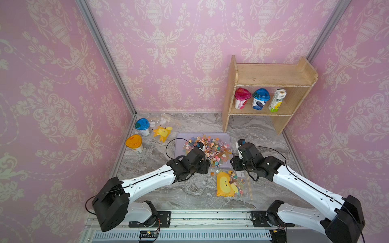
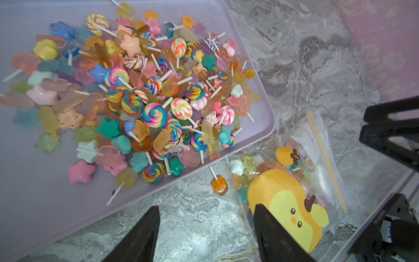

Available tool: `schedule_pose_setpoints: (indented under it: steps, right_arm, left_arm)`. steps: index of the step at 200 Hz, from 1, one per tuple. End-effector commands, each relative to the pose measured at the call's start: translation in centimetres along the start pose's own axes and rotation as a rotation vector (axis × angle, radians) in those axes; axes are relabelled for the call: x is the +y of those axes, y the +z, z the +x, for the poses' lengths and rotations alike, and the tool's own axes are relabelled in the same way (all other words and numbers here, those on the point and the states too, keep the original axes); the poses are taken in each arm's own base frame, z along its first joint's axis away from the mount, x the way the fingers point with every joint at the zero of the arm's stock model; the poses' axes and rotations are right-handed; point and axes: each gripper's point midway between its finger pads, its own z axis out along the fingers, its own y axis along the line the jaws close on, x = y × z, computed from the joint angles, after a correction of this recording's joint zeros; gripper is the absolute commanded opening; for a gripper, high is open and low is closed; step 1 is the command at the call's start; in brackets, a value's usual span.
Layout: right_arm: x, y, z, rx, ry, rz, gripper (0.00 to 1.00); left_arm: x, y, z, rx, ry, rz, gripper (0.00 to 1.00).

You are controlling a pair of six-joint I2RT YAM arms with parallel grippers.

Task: Pour candies out of the ziploc bag
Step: Move the ziploc bag to the center of the board, then pick up the candies in the ziploc bag from the center of the board.

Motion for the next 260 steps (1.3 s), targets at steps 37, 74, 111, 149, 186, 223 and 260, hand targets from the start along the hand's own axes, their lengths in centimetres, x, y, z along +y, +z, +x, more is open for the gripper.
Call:
schedule_pose_setpoints:
  steps: [37,74,111,149,186,223,260]
  right_arm:
    - [-0.1,-1.1,-0.9,-0.039,0.043,-0.002,0.43]
    - [-0.6,-1.4,-0.8,-0.056,0.050,0.010,0.43]
    - [-0.6,-1.3,-0.7,-0.052,0.049,0.011,0.43]
    - [-1.0,-1.4,-0.6,-0.060,0.053,0.022,0.43]
    - [-1.0,-1.2,-0.8,-0.057,0.053,0.021,0.43]
    - [-0.9,-1.1,-1.0,-0.057,0.049,0.020,0.43]
    - [-1.1,-1.1,-0.9,-0.056,0.052,0.024,0.43]
  left_arm:
    - [-0.9,2.3,3.2,0.087,0.031,-0.088,0.59]
    - [-1.1,4.7,5.8,0.147,0.037,-0.124,0.58]
    - [-0.9,6.6,6.2,0.151,0.013,-0.161,0.59]
    - [-0.8,7.5,5.9,0.126,-0.010,-0.179,0.59]
    - [-1.6,8.3,5.8,0.143,0.000,-0.166,0.58]
    - [-1.6,9.0,6.1,0.164,0.014,-0.176,0.54]
    - [-1.4,9.3,6.8,0.189,0.026,-0.191,0.48]
